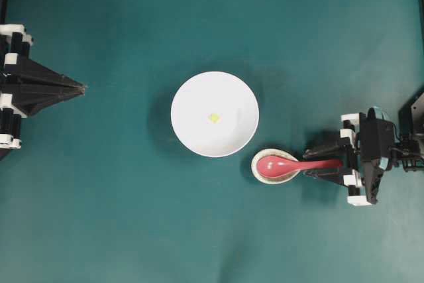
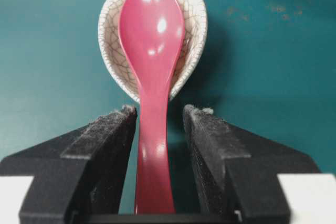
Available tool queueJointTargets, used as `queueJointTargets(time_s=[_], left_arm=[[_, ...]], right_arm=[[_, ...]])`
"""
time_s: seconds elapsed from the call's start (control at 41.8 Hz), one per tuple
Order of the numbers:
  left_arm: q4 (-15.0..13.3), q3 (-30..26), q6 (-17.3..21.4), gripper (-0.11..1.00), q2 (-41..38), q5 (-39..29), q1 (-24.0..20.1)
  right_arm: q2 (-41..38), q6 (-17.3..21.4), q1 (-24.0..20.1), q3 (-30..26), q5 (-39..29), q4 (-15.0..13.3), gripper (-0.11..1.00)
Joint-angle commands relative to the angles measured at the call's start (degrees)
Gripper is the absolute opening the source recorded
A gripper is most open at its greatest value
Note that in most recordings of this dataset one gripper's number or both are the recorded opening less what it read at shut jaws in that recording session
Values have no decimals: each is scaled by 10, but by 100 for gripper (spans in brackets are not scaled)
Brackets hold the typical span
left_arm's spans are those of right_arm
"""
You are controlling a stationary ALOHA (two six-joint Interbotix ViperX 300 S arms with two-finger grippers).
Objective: Scoop the yellow hexagonal prism block from the bowl with a spoon using the right arm.
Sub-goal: 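Close the right gripper on the red spoon handle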
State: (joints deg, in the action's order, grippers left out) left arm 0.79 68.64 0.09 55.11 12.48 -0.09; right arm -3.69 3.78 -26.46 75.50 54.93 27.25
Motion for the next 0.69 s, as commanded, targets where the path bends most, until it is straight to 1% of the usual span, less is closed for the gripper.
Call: queueJointTargets(time_s=[0.0, 0.383, 0.67], left_arm=[[1, -4, 0, 0, -6, 5, 0], [1, -1, 0, 0, -6, 7, 0], [1, -1, 0, 0, -6, 7, 0]], right_arm=[[7, -1, -2, -5, 6, 0, 48], [7, -15, -2, -11, 7, 0, 48], [7, -15, -1, -11, 7, 0, 48]])
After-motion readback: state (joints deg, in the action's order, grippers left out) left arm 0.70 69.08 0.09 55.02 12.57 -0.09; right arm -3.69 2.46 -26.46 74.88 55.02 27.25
